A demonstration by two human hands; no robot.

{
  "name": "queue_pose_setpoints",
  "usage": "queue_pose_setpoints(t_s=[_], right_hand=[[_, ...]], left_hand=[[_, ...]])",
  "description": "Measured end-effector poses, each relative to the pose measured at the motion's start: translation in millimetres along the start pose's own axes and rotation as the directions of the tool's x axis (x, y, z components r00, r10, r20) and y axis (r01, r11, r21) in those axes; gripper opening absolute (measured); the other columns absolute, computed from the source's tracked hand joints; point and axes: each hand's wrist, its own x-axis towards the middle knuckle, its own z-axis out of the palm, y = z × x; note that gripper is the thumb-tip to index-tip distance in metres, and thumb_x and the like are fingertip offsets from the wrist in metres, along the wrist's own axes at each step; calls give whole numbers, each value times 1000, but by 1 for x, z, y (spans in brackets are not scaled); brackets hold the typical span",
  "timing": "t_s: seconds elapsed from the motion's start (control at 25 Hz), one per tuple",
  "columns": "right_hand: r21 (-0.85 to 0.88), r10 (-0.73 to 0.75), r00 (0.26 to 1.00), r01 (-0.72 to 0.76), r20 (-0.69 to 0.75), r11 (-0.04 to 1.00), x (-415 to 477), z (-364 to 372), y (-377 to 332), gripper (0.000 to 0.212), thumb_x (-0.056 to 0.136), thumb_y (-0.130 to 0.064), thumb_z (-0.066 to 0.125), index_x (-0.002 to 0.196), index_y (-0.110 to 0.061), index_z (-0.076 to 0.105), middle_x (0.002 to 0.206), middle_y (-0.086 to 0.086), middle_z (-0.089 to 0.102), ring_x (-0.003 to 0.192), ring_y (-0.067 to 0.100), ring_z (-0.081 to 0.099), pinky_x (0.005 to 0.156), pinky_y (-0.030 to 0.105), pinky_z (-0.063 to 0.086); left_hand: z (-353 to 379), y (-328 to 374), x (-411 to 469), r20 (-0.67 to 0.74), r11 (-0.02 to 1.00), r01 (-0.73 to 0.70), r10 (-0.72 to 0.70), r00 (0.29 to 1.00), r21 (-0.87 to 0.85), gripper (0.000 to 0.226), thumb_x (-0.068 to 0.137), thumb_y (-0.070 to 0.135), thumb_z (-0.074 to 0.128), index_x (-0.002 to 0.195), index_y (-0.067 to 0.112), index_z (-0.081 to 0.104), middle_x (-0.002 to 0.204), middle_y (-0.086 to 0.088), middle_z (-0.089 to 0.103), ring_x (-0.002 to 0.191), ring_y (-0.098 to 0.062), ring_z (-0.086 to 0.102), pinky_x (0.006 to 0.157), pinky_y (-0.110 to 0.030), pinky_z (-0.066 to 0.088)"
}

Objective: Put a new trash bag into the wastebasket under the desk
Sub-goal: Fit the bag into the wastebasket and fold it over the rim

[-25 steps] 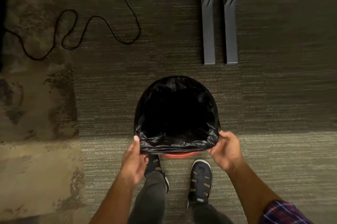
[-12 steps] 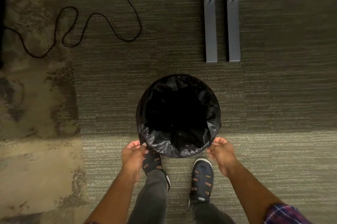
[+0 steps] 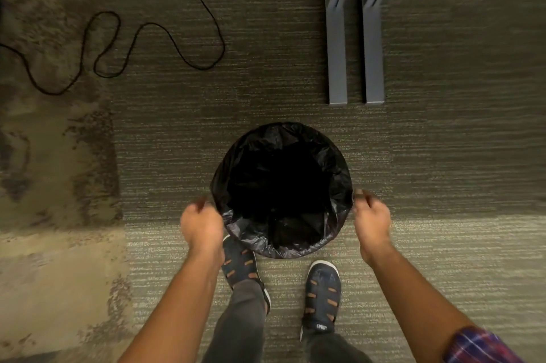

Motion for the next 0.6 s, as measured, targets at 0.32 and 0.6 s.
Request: queue_pose_setpoints(t_s=[0.32, 0.6], right_hand=[[246, 180, 960, -232, 216, 941, 40, 4, -2, 28, 107, -14, 54, 128, -4, 70, 128, 16, 76, 112, 35, 73, 98, 50, 57], [1, 227, 974, -227, 8, 974, 41, 13, 12, 25, 100, 5, 51, 113, -2, 71, 108, 21, 75, 96, 33, 68, 77, 43, 53]], left_hand=[[25, 13, -3, 243, 989, 147, -137, 960, -25, 31, 112, 23, 53, 128, 8, 74, 121, -16, 80, 114, -35, 75, 107, -50, 60], [25, 12, 10, 289, 999, 41, -45, 956, 22, 36, 115, 32, 46, 125, 11, 74, 115, -8, 79, 109, -29, 74, 89, -32, 57]])
